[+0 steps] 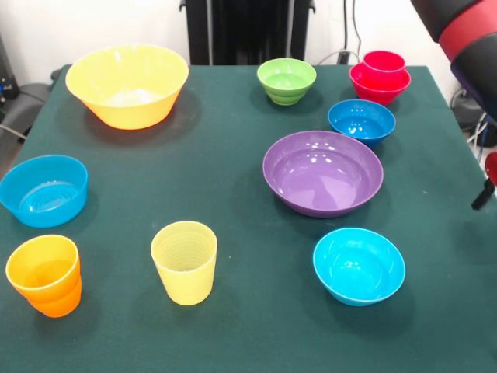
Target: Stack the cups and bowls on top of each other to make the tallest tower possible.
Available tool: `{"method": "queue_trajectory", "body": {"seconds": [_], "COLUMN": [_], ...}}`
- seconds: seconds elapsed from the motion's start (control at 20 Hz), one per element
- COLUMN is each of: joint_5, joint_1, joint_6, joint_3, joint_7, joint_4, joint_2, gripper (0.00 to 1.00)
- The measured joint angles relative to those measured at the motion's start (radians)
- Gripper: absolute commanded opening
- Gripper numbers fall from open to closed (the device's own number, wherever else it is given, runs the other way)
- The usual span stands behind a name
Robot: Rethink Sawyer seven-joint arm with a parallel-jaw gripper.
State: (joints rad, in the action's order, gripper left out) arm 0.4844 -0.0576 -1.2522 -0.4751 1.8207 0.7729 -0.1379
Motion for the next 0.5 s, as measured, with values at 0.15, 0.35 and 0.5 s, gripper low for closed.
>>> {"method": "queue_trajectory", "body": {"seconds": [0.15, 0.35, 0.5], "joint_5": [0.0, 0.0, 0.0], "joint_1": [0.008, 0.017, 0.023], "joint_6": [0.001, 0.001, 0.001], "joint_3": [-0.003, -0.011, -0.018], "joint_7": [-0.019, -0.06, -0.102], "joint_4": [-0.016, -0.057, -0.1], "joint_2": [0.003, 0.02, 0.044], "gripper": [1.0, 1.0, 1.0]}}
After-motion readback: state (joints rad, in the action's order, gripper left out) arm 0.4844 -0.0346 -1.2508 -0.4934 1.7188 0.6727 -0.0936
